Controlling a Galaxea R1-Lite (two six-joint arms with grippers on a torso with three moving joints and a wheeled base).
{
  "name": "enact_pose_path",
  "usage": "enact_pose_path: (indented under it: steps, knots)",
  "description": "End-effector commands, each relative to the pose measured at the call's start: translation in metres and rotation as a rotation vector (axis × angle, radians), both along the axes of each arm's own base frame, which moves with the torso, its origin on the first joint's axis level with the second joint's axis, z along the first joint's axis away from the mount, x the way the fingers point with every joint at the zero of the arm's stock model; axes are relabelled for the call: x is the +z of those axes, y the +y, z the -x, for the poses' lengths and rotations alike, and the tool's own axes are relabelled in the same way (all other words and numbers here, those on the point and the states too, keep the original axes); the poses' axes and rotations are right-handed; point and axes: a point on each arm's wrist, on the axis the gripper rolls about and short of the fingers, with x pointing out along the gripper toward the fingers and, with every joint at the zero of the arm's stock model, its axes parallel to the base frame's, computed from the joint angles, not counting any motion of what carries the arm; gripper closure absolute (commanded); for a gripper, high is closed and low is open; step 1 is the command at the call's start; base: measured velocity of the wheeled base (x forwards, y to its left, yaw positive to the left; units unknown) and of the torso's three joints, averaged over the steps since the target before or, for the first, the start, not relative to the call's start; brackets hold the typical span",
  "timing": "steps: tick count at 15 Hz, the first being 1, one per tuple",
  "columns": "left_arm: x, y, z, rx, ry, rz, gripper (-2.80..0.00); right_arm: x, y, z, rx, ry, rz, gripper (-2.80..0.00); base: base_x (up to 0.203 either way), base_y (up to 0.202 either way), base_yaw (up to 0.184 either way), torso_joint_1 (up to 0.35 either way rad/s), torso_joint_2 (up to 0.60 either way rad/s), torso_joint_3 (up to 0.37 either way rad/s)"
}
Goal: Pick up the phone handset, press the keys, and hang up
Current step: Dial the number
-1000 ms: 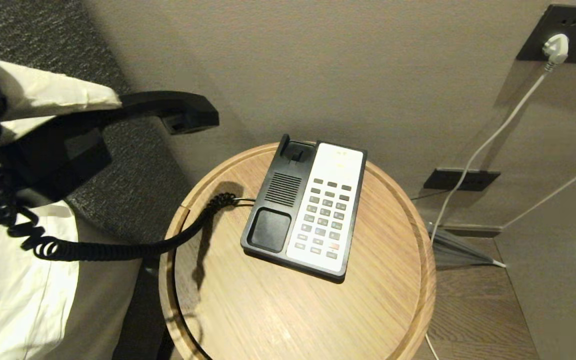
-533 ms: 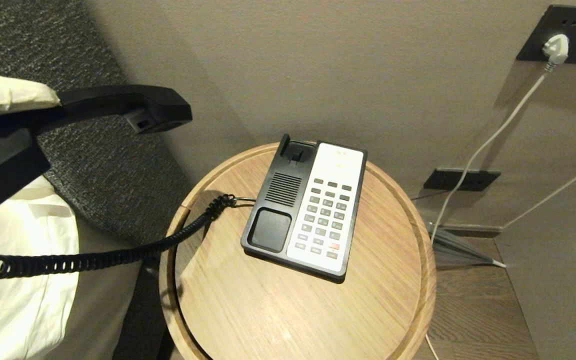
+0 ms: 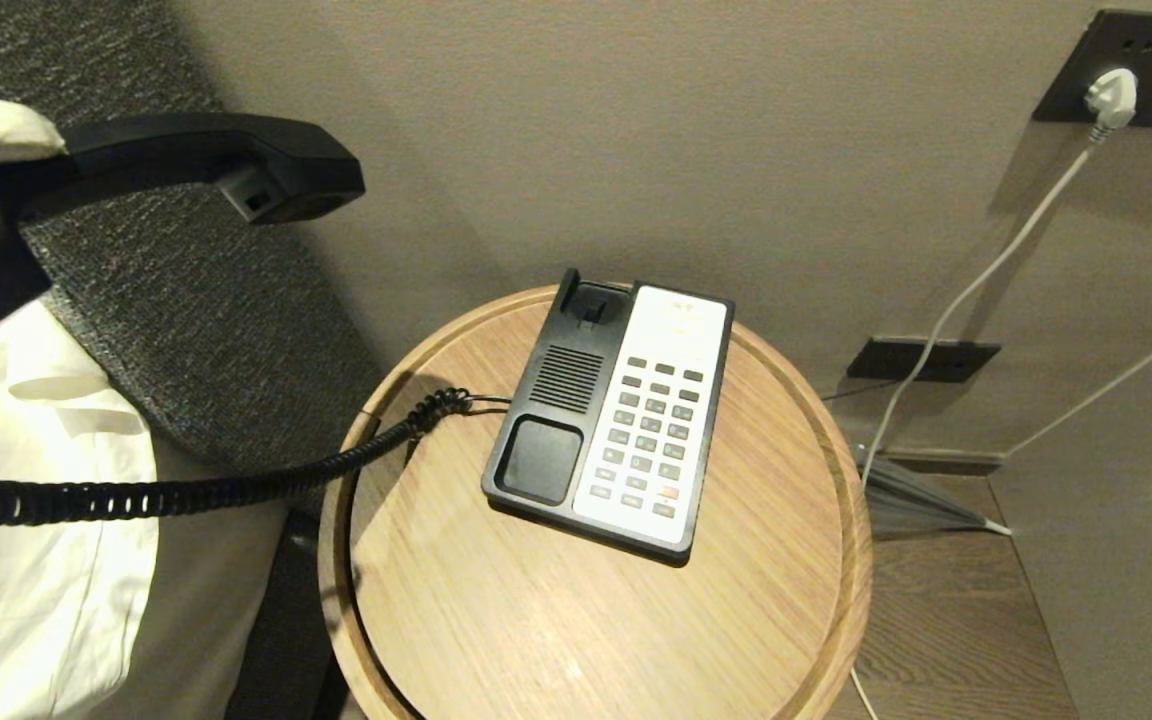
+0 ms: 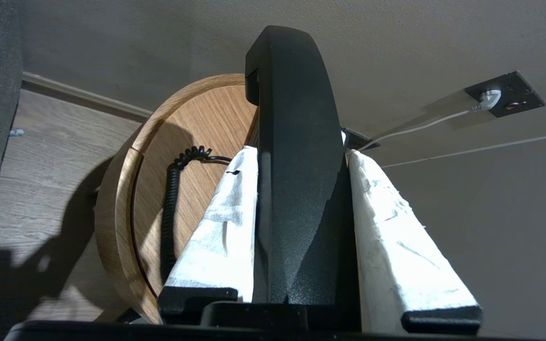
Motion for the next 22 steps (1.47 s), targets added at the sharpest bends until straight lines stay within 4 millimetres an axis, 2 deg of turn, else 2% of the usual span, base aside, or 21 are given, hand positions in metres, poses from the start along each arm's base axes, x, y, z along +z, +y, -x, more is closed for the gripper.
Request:
enact_pose_path:
  steps: [1, 8, 9, 11, 13, 14, 15, 16, 18, 20, 22]
  knots:
    - [0.0, 0.001, 0.001, 0.002, 0.001, 0.003, 0.0, -0.006, 0.0, -0.001, 0.0, 0.021, 0.005, 0.0, 0.0, 0.0, 0.0, 0.0, 0.0, 0.0]
    - [-0.005, 0.008, 0.005, 0.028, 0.001, 0.002, 0.0, -0.003, 0.0, 0.0, -0.004, 0.026, 0.002, 0.0, 0.0, 0.0, 0.0, 0.0, 0.0, 0.0]
    - [-0.006, 0.01, 0.007, 0.031, 0.0, 0.004, 0.0, 0.008, 0.0, 0.003, -0.003, -0.002, 0.002, 0.0, 0.0, 0.0, 0.0, 0.0, 0.0, 0.0]
    - [-0.007, 0.013, 0.01, 0.034, -0.004, 0.007, 0.0, 0.046, 0.001, 0.024, 0.02, -0.047, 0.002, 0.0, 0.0, 0.0, 0.0, 0.0, 0.0, 0.0]
    - [-0.006, 0.014, 0.01, 0.032, -0.008, 0.009, 0.0, 0.094, 0.003, 0.06, 0.081, -0.092, 0.001, 0.0, 0.0, 0.0, 0.0, 0.0, 0.0, 0.0]
    - [-0.007, 0.014, 0.011, 0.032, -0.007, 0.008, 0.0, 0.118, 0.003, 0.069, 0.101, -0.111, -0.015, 0.0, 0.0, 0.0, 0.0, 0.0, 0.0, 0.0]
    - [-0.008, 0.013, 0.01, 0.034, -0.005, 0.006, 0.0, 0.142, 0.004, 0.065, 0.131, -0.085, -0.04, 0.0, 0.0, 0.0, 0.0, 0.0, 0.0, 0.0]
    - [-0.007, 0.013, 0.01, 0.034, -0.006, 0.005, 0.0, 0.165, 0.005, 0.049, 0.172, -0.016, -0.059, 0.0, 0.0, 0.0, 0.0, 0.0, 0.0, 0.0]
    - [-0.009, 0.011, 0.008, 0.034, 0.003, -0.004, 0.0, 0.196, 0.005, -0.014, 0.231, 0.197, -0.102, 0.0, 0.0, 0.0, 0.0, 0.0, 0.0, 0.0]
    - [-0.01, 0.01, 0.006, 0.034, 0.006, -0.007, 0.0, 0.206, 0.005, -0.084, 0.247, 0.383, -0.146, 0.0, 0.0, 0.0, 0.0, 0.0, 0.0, 0.0]
    - [-0.013, 0.009, 0.005, 0.034, 0.015, -0.015, 0.0, 0.203, 0.011, -0.151, 0.247, 0.496, -0.162, 0.0, 0.0, 0.0, 0.0, 0.0, 0.0, 0.0]
